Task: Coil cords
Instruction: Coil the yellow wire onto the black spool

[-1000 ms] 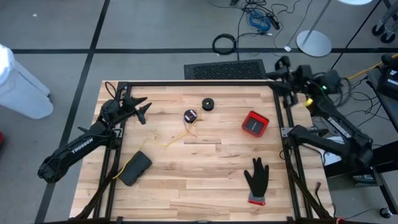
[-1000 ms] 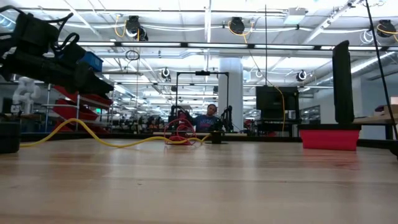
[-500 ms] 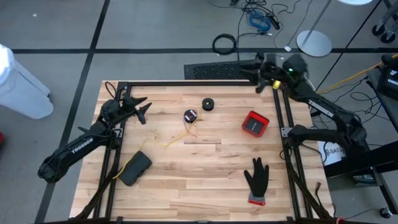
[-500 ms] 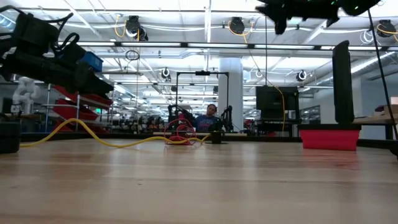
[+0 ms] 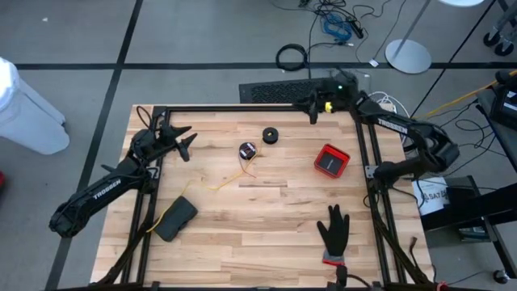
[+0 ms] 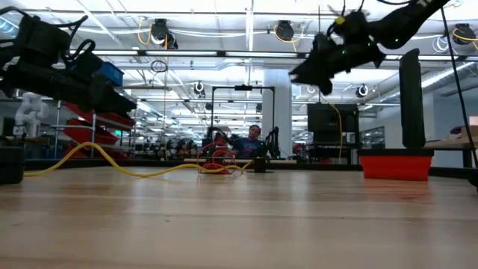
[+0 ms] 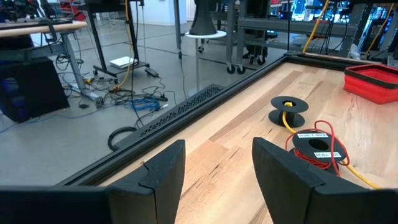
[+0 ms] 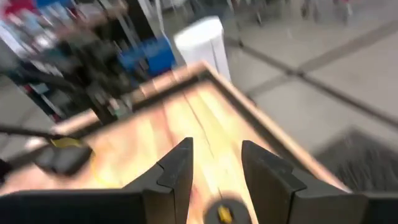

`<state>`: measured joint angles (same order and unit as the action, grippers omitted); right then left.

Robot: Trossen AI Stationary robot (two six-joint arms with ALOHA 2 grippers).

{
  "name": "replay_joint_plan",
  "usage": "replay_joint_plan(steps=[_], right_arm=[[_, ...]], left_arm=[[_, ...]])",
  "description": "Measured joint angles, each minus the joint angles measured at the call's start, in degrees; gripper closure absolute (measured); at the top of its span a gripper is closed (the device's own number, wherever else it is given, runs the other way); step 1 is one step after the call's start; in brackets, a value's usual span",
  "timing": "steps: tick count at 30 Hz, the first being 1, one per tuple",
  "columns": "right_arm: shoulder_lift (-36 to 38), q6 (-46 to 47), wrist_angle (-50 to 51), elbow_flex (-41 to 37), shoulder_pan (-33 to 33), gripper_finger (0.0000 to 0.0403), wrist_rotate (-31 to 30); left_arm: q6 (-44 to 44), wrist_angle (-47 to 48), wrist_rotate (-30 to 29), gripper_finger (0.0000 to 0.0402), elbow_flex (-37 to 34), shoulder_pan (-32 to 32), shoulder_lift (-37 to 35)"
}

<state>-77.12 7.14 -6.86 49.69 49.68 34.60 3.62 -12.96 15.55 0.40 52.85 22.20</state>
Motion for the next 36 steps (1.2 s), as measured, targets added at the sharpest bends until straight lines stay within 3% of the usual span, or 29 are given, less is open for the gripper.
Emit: replay_joint_plan(steps=[10, 17, 21, 25, 30, 36], right_arm=[[-7.9, -9.5, 16.1, 0.0, -3.3, 0.0277, -5.8], [-15.9, -11.1, 11.0, 0.0, -9.5, 0.0277, -6.0], [-21.1, -10.4, -1.4, -0.1, -14.0, 0.0277, -2.1], [-25.5, -5.2, -22.3, -0.1, -18.4, 0.0277, 3.1], [-28.9, -0.3, -50.1, -0.1, -22.9, 0.0277, 2.7], [-28.8, 2.5, -77.0, -0.1, -26.1, 0.0277, -1.9]], left_arm=[[0.0, 0.0, 0.0, 0.0208, 0.0, 0.0, 0.0], [0.0, 0.0, 0.0, 0.0208, 0.0, 0.0, 0.0], [0.0, 0.0, 0.0, 0.0208, 0.0, 0.0, 0.0], [0.0, 0.0, 0.0, 0.0208, 0.0, 0.0, 0.0], [0.0, 0.0, 0.0, 0.0208, 0.0, 0.0, 0.0], [0.0, 0.0, 0.0, 0.0208, 0.0, 0.0, 0.0]])
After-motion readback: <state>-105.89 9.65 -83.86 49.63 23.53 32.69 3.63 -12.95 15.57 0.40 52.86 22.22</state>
